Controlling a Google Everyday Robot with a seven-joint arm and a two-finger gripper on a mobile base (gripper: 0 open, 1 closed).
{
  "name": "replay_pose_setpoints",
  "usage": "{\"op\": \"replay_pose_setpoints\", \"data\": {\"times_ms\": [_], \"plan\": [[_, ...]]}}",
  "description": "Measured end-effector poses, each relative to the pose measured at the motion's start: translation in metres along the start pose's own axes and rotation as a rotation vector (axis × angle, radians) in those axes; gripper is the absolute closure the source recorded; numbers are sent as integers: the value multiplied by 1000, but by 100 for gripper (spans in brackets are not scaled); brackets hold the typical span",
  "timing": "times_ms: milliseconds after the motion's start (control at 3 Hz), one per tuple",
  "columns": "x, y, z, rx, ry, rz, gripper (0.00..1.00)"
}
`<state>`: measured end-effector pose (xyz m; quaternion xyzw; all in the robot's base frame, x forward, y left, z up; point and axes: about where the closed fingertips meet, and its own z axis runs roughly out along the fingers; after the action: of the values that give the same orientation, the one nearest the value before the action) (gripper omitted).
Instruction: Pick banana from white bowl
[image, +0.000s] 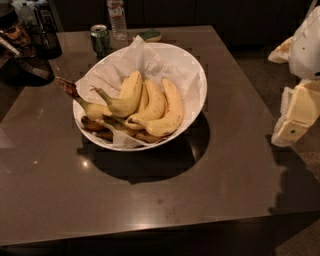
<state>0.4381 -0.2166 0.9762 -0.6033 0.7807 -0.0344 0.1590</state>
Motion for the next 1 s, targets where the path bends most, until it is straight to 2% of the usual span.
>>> {"op": "replay_pose_setpoints", "data": {"times_ms": [333, 667, 1000], "plan": [[-2, 0, -1, 4, -3, -3, 0], [-32, 2, -10, -4, -50, -74, 0], [-69, 12, -21, -23, -122, -169, 0]]}}
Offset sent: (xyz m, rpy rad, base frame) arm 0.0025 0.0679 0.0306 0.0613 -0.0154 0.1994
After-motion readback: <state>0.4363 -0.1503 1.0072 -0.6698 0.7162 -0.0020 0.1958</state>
